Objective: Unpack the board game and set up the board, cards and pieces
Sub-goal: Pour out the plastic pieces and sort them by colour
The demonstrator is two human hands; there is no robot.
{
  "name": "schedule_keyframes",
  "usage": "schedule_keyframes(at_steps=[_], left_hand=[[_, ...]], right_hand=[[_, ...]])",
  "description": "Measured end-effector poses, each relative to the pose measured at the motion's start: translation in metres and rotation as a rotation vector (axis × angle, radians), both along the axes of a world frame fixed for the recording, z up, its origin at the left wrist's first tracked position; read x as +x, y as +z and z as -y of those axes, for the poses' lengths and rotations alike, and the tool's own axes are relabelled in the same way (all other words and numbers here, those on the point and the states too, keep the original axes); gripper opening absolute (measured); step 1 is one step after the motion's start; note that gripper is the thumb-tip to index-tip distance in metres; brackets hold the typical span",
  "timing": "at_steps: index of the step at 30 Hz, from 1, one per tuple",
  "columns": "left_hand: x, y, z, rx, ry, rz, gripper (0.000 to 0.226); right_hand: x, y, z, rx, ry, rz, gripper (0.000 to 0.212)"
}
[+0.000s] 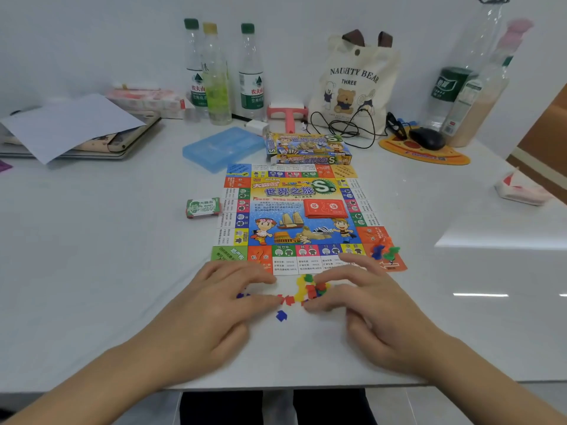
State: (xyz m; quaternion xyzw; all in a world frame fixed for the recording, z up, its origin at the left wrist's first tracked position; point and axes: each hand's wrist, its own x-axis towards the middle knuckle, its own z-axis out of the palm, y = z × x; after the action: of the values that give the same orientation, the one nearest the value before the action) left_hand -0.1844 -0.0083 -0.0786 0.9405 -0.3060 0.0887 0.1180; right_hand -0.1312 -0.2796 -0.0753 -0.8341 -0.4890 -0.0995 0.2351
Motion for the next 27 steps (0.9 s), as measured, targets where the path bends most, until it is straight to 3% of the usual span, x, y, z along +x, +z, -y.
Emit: schedule_keyframes(at_steps=[5, 11, 18, 27], left_hand=[[0.005, -0.002, 0.010, 0.138, -0.058, 0.066, 0.052], [0.009, -0.005, 0.013, 0.163, -0.050, 0.061, 0.052], [0.003, -0.001, -0.005, -0.006, 0.006, 0.064, 0.043], [-0.007, -0.005, -0.021, -0.019, 0.024, 0.128, 0.041]], right_hand=[[-0.003, -0.004, 0.000, -0.066, 0.018, 0.004, 0.045], [-0.007, -0.004, 0.004, -0.119, 0.051, -0.025, 0.048], [-0.007, -0.001, 0.000, -0.144, 0.091, -0.047, 0.051], [-0.008, 0.002, -0.012, -0.175, 0.121, -0.093, 0.055]])
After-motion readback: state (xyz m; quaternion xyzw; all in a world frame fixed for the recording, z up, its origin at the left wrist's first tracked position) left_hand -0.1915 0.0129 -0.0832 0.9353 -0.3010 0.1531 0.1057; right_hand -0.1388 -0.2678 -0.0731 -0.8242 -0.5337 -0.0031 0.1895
